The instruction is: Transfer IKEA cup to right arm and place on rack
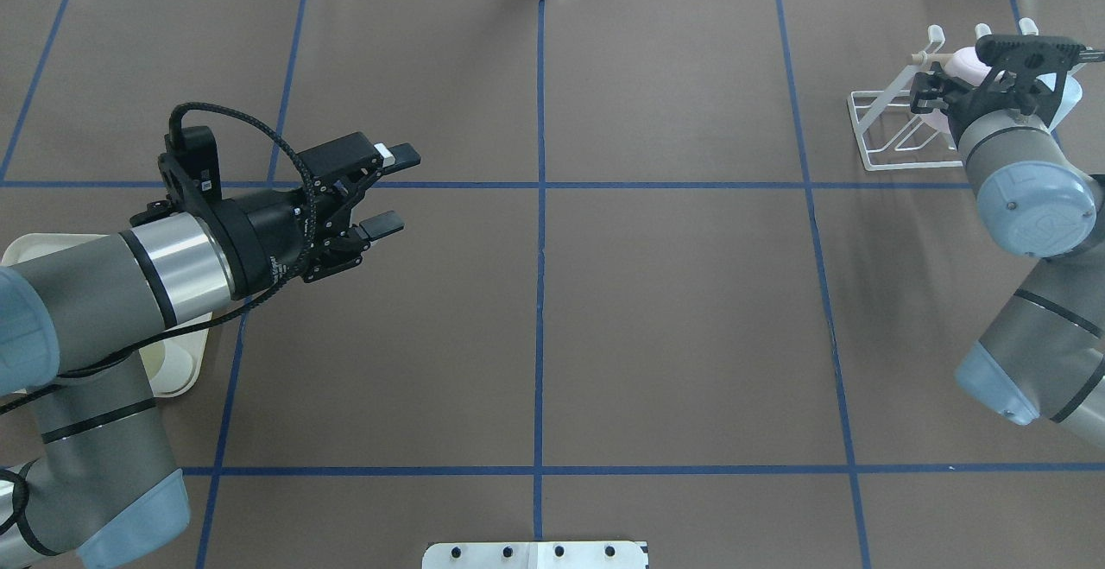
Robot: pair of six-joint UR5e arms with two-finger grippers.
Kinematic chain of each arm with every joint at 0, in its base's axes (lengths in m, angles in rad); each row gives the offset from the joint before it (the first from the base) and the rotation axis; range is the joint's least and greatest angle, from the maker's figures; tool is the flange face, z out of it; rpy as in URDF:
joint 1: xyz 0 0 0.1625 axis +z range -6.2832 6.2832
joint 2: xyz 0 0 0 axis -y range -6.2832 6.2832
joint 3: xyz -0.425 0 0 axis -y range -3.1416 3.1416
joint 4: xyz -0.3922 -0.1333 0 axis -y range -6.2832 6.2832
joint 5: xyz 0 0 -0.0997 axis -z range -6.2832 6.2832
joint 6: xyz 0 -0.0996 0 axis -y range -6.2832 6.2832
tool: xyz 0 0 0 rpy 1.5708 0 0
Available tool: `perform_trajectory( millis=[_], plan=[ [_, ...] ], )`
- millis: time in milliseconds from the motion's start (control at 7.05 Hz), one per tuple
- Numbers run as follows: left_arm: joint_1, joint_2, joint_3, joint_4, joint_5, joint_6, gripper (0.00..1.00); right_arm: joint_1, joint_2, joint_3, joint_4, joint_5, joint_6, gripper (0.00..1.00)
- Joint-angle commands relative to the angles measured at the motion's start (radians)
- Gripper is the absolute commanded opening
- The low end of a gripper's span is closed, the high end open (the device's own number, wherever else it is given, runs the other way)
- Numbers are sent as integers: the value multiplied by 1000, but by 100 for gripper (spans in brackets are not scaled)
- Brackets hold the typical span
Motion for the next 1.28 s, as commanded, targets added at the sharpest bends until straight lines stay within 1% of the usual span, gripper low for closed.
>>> perform_trajectory(
  millis=[0, 284, 425, 567, 709, 851, 992, 1134],
  plan=[
    [0, 0, 1, 0, 2, -1, 100, -3, 1, 2, 2, 0, -1, 99],
    [-3, 3, -2, 2, 0, 3, 100, -1, -1, 37, 0, 12, -6, 99],
    [-18, 11, -6, 26, -24, 4, 100, 0, -5, 92, -9, 37, -30, 100],
    [-88, 15, -35, 107, -135, 83, 100, 3, -16, 155, -18, 95, -33, 100],
    [-154, 49, -79, 218, -235, 190, 100, 2, -26, 198, -39, 119, -33, 100],
    [-223, 119, -109, 288, -335, 345, 100, 2, -27, 273, -111, 185, -32, 100],
    [-298, 197, -109, 322, -426, 492, 100, 2, -25, 350, -169, 271, -23, 100],
    [-372, 278, -109, 328, -521, 662, 100, 0, -17, 384, -190, 350, -15, 100]
  ],
)
